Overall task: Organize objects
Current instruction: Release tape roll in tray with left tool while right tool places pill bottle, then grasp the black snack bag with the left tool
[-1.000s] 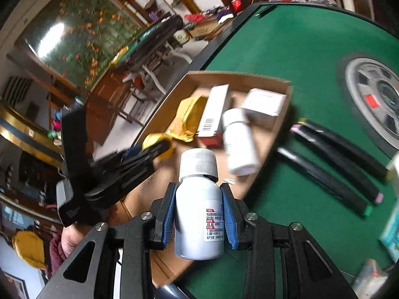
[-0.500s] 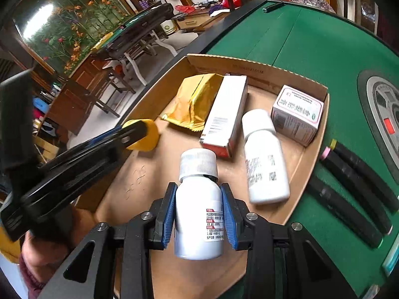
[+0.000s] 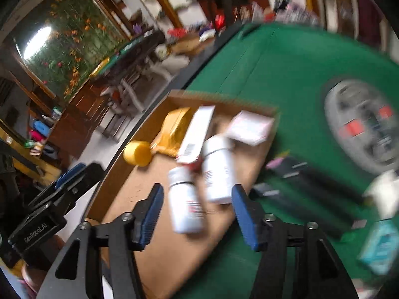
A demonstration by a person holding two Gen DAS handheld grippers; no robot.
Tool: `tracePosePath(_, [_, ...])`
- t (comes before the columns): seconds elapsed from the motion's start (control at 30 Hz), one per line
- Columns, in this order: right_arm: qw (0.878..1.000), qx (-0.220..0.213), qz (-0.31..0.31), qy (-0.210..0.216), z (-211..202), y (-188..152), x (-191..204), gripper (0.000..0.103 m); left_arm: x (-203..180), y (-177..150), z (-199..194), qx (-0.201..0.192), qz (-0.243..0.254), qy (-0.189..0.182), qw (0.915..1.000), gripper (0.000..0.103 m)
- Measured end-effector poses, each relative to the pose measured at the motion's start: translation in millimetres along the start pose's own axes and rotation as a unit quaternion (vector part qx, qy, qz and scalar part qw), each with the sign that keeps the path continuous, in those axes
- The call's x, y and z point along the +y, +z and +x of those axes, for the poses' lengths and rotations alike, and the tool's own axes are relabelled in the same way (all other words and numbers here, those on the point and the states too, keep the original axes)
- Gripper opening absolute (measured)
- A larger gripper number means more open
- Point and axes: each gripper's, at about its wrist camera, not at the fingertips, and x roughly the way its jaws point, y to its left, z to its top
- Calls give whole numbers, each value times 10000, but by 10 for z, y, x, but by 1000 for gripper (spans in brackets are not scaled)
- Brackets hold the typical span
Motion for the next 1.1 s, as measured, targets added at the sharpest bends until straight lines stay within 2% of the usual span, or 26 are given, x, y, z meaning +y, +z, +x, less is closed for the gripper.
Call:
tracePosePath(0.03, [9996,-209,-91,-184,-194,-6,-74,72,-107,-25,-69,-66,118,-117,9998,85])
tracePosePath(0.1, [9947,-697,-244,-721,-630,-64,-246,85,-361,-89,-148,-120,322,-350,9988,87])
tracePosePath(0.13, [9886,-1009,-295,-1074,-878,-96,-377,89,-489,-123,-157,-108,383,-467,9981,88])
tracePosePath(0.2, [9722,-1603,-295,-1681,-1268,-212,-609,103,-750,-181,-133,-27,509,-710,9962,88])
tracePosePath(0.27, [9593,-2077,-164,-1907,-1401,-148,-822,103,-1013,-273,-80,50,678,-882,9938,88])
tracePosePath(0.3, [9597,-2175,157,-1772,-1482,-229,-1120,103,-1146,-330,-47,68,756,-917,9929,88])
tracePosePath(0.33, [9638,-2066,416,-1635,-1430,-179,-1259,103,-1285,-403,-2,118,833,-921,9922,88])
tracePosePath(0.37, [9740,-1478,1061,-1353,-1322,-226,-1675,103,-1415,-482,45,203,890,-930,9915,88])
tracePosePath(0.4, [9773,-1039,1499,-1074,-1183,-219,-1952,103,-1489,-544,74,252,910,-946,9910,88])
tracePosePath(0.43, [9757,-820,1884,-765,-1094,-294,-2201,103,-1591,-624,102,326,939,-962,9904,88])
tracePosePath(0.47, [9701,-833,2191,-630,-1066,-401,-2423,103,-1662,-681,119,377,977,-947,9900,88])
tracePosePath(0.57, [9544,-1117,2486,-1216,-1109,-590,-2842,103,-1899,-887,166,510,1180,-917,9875,88])
tracePosePath(0.67, [9449,-1436,2601,-1377,-1199,-711,-3061,103,-2155,-1032,201,517,1625,-986,9804,88])
tracePosePath(0.73, [9394,-1472,2717,-1485,-1233,-806,-3153,103,-2392,-1116,211,428,2151,-1111,9693,88])
tracePosePath(0.77, [9376,-1507,2813,-1377,-1289,-839,-3204,103,-2492,-1150,214,358,2389,-1193,9630,88])
tracePosePath(0.83, [9356,-1681,2869,-1184,-1374,-855,-3224,103,-2731,-1226,244,247,2953,-1253,9468,88])
tracePosePath(0.93, [9354,-1644,2941,-1072,-1407,-888,-3308,103,-3030,-1345,358,256,3608,-1225,9242,88])
tracePosePath(1.03, [9334,-1630,3060,-927,-1410,-891,-3364,103,-3262,-1445,550,410,4037,-1192,9062,88])
tracePosePath(1.1, [9323,-1634,3098,-899,-1420,-908,-3380,103,-3362,-1494,651,568,4144,-1305,8989,88])
